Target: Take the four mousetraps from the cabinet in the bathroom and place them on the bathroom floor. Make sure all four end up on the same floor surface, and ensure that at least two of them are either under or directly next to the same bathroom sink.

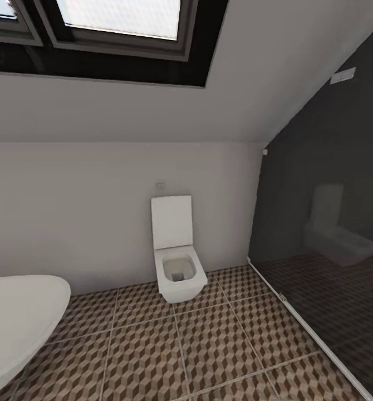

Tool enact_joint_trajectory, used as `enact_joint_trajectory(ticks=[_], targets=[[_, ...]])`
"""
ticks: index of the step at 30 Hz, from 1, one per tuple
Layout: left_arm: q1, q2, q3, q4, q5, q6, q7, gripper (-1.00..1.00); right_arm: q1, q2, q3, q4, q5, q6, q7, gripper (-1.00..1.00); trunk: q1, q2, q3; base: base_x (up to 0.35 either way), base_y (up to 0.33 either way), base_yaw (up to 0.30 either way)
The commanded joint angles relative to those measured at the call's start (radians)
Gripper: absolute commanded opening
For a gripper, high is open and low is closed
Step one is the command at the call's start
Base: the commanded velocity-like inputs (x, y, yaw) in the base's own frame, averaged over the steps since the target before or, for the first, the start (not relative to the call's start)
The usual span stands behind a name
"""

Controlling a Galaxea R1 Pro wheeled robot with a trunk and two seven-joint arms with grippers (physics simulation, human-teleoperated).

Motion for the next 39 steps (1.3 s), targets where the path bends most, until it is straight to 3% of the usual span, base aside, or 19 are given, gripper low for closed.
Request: enact_joint_trajectory(ticks=[1,39], targets=[[0.001,0.000,0.000,-0.002,0.000,-0.001,0.002,1.00,-0.001,0.000,0.001,0.001,0.000,-0.003,-0.003,1.00,0.000,-0.001,0.000,-0.046,-0.035,-0.292],[0.001,0.000,0.000,-0.002,-0.001,-0.001,0.001,1.00,-0.001,0.001,0.001,0.001,0.000,-0.003,-0.003,1.00,0.000,-0.001,0.003,-0.004,-0.010,-0.292]])
